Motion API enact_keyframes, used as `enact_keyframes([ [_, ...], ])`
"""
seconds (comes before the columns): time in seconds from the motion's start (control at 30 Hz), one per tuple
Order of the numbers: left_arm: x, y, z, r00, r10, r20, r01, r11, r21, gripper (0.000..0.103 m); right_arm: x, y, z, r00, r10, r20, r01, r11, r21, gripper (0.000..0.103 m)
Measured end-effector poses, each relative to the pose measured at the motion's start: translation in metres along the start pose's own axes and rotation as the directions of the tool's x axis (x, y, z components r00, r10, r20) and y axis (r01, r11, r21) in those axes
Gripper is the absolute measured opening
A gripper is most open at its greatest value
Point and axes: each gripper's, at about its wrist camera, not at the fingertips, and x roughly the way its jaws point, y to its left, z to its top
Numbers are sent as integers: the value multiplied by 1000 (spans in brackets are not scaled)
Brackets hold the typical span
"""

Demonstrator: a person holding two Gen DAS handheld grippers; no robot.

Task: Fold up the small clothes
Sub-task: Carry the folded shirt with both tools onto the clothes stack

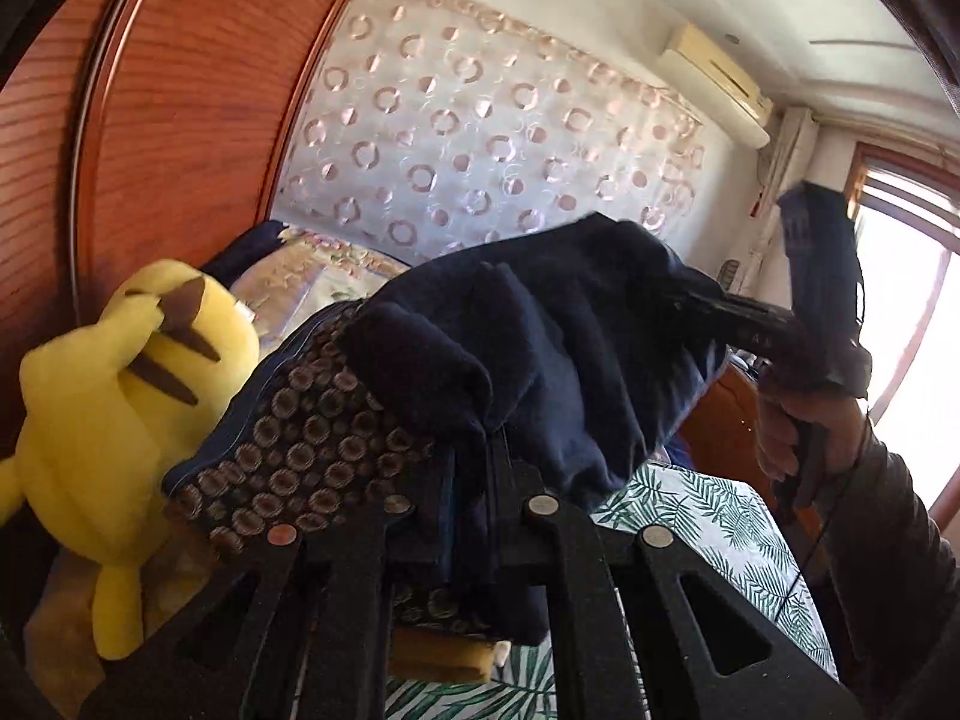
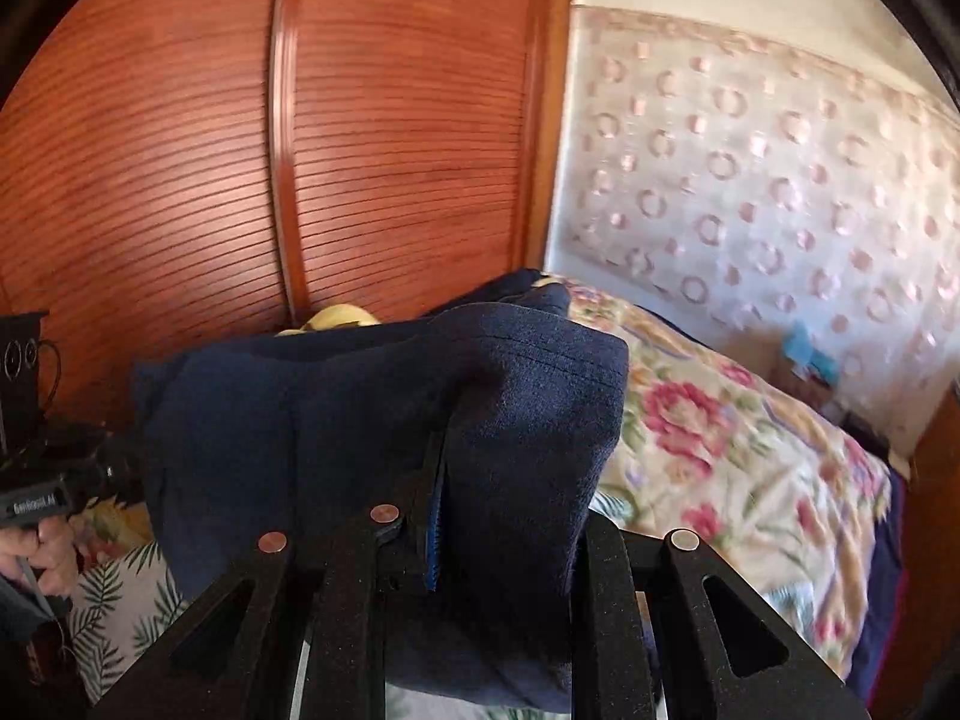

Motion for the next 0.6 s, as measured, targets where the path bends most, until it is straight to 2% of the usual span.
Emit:
enact_keyframes([
  [0.27, -16, 19, -13, 999, 11, 31, -9, 998, -56, 9, 69, -16, 29, 997, 72, -41, -74, 995, -64, 19],
  [0.43, -17, 28, -18, 997, 65, 37, -62, 994, -90, 9, 98, -17, 42, 991, 121, -59, -126, 988, -86, 19],
  [0.57, -11, 36, -25, 995, 101, 5, -100, 989, -109, 9, 130, -24, 46, 990, 119, -74, -125, 989, -80, 22],
  [0.6, -10, 38, -27, 994, 107, 0, -106, 988, -115, 9, 136, -29, 46, 991, 111, -78, -116, 992, -58, 28],
])
